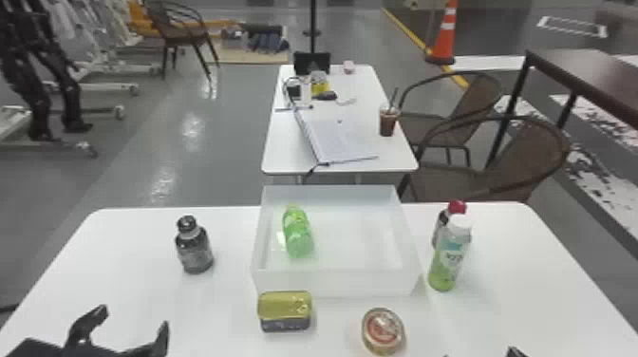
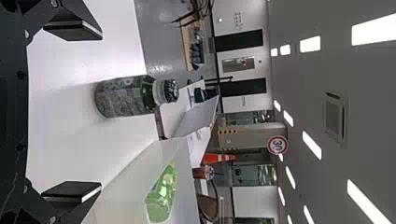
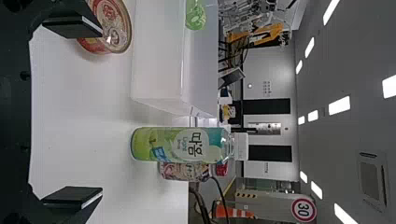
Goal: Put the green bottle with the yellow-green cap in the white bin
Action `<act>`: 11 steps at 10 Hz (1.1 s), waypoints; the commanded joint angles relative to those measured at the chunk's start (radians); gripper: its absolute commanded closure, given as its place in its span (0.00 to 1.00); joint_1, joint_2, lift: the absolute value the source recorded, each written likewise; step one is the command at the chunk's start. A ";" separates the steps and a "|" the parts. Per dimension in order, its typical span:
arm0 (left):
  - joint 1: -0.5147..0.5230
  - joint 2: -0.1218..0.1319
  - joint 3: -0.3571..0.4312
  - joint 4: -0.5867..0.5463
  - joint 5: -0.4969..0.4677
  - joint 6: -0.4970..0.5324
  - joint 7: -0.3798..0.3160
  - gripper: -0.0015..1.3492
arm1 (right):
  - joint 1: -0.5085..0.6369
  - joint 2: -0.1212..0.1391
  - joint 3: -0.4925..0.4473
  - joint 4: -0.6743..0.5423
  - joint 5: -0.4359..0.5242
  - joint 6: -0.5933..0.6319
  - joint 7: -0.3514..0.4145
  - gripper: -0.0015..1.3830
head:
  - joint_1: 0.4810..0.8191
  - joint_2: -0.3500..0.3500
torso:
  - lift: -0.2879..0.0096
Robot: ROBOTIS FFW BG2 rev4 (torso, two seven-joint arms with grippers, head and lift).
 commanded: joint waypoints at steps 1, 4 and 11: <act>0.045 -0.004 0.032 0.010 0.032 -0.018 0.011 0.12 | 0.002 0.000 0.000 -0.004 0.002 0.000 0.000 0.08 | 0.20 0.50 | 0.63; 0.103 -0.004 0.029 0.033 0.107 -0.080 0.091 0.12 | 0.007 -0.003 0.000 -0.007 0.009 0.000 0.000 0.08 | 0.20 0.50 | 0.63; 0.099 -0.004 0.002 0.038 0.126 -0.073 0.091 0.12 | 0.010 -0.005 0.000 -0.009 0.009 -0.011 0.000 0.08 | 0.20 0.50 | 0.63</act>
